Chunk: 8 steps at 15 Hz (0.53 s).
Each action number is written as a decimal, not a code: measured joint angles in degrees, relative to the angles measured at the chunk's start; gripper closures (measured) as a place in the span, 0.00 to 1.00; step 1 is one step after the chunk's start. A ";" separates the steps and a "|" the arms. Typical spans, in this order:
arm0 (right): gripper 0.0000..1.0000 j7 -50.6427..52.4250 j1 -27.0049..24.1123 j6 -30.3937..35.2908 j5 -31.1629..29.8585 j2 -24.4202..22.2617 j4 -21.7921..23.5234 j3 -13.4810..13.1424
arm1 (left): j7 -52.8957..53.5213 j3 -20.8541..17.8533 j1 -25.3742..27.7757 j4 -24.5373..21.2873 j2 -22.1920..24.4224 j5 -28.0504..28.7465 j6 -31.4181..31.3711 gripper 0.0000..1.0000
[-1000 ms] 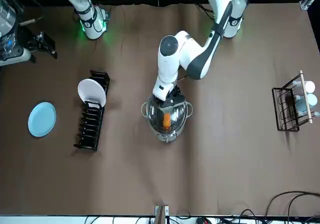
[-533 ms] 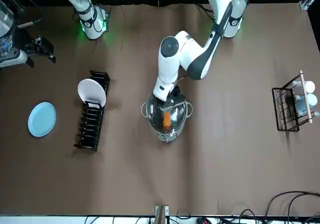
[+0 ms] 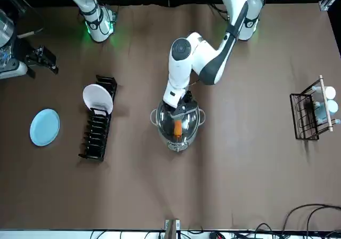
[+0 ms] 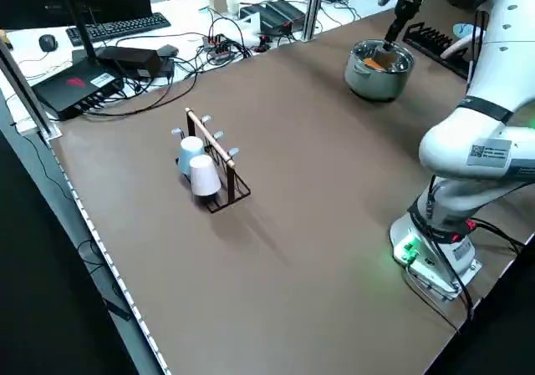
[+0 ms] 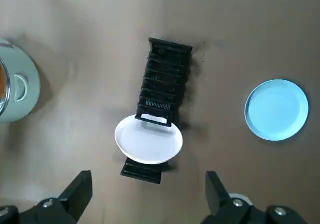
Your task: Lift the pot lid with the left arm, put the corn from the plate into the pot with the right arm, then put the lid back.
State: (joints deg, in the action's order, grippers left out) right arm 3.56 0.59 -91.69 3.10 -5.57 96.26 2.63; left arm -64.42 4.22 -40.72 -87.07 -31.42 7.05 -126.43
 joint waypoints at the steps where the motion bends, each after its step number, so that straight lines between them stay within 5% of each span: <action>1: 0.00 0.00 0.00 -0.20 0.00 0.00 0.00 0.01 | -0.01 -0.01 0.16 0.19 0.34 0.00 0.00 0.10; 2: 0.00 0.00 0.00 -0.42 0.00 0.00 0.02 0.03 | -0.04 -0.07 0.50 0.40 1.01 -0.01 0.00 0.01; 8: 0.00 0.00 0.06 -0.44 0.00 0.00 0.09 0.20 | 8.31 -0.28 9.34 0.85 10.74 0.02 11.46 0.00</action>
State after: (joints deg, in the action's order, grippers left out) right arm 3.56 0.65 -92.13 3.10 -5.57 96.35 2.83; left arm -56.11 3.93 -31.38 -86.22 -20.68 7.08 -114.97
